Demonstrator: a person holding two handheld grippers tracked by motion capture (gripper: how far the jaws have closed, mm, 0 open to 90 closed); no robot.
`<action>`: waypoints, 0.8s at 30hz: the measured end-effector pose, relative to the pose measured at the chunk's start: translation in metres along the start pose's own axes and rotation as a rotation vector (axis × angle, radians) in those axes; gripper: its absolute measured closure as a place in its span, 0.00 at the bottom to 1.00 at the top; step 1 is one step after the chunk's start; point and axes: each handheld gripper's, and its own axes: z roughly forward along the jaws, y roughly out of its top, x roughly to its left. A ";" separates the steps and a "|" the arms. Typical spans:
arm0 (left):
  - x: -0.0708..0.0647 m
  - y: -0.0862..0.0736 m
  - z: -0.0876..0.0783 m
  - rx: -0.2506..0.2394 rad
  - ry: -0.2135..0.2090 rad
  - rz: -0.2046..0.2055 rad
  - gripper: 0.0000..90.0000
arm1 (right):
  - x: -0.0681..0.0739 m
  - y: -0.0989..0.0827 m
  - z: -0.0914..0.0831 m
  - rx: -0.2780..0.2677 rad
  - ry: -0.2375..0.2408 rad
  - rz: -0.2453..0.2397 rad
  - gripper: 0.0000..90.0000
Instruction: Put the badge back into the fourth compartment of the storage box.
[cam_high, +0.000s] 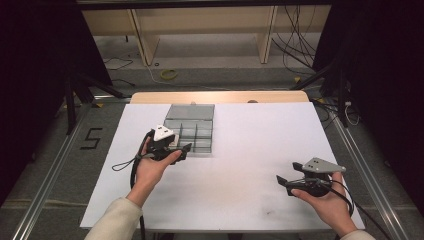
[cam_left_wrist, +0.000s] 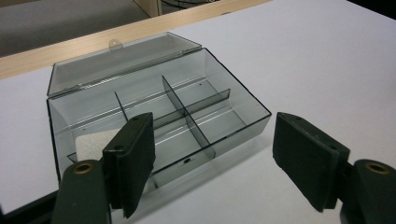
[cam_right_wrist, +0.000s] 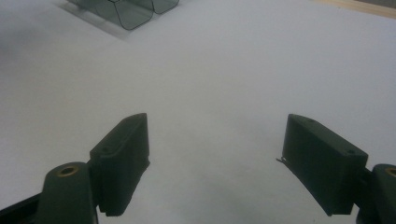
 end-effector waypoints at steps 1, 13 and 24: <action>0.000 0.000 0.000 0.000 0.000 0.000 0.32 | 0.000 0.000 0.000 0.000 0.001 0.001 0.26; -0.007 -0.009 -0.008 -0.016 -0.023 0.033 0.31 | 0.000 0.000 0.000 -0.003 0.004 -0.003 0.26; -0.014 -0.019 -0.018 -0.026 -0.041 0.061 0.29 | 0.000 0.000 0.000 -0.005 0.013 -0.002 0.26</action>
